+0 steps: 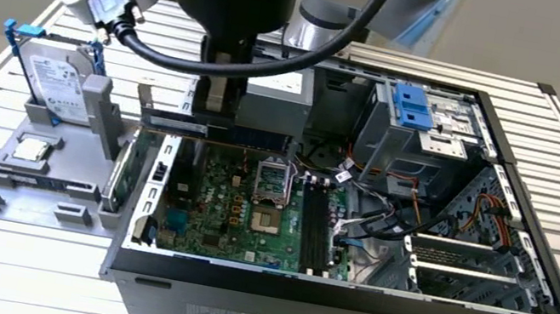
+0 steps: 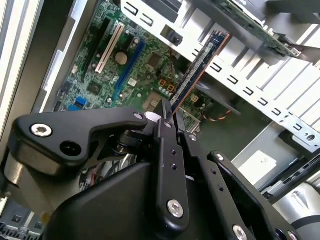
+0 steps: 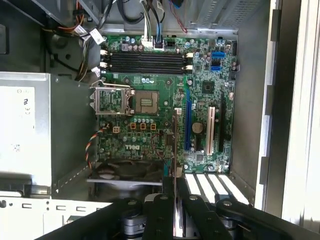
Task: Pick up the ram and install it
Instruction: 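Pick up the ram and move it above insertion slot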
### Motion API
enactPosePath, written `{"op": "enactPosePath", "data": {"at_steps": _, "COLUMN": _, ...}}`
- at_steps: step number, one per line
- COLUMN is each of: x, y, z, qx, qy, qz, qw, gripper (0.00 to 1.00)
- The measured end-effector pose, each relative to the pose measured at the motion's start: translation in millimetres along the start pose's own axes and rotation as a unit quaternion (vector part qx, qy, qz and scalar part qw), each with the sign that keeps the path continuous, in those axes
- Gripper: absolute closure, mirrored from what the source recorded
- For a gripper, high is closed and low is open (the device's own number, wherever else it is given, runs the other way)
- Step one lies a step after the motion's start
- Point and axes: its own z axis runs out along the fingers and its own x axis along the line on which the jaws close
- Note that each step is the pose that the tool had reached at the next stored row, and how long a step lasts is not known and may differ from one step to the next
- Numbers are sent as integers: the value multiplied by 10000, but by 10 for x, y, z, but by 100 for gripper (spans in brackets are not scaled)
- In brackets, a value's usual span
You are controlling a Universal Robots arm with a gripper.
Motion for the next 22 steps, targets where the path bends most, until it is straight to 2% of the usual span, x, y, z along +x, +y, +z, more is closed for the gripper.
{"op": "enactPosePath", "data": {"at_steps": 15, "x": -3, "y": 236, "z": -2, "qx": 1, "qy": 0, "qz": 1, "qw": 10000, "gripper": 100}}
{"op": "enactPosePath", "data": {"at_steps": 22, "x": -5, "y": 368, "z": -4, "qx": 5, "qy": 0, "qz": 1, "qw": 10000, "gripper": 100}}
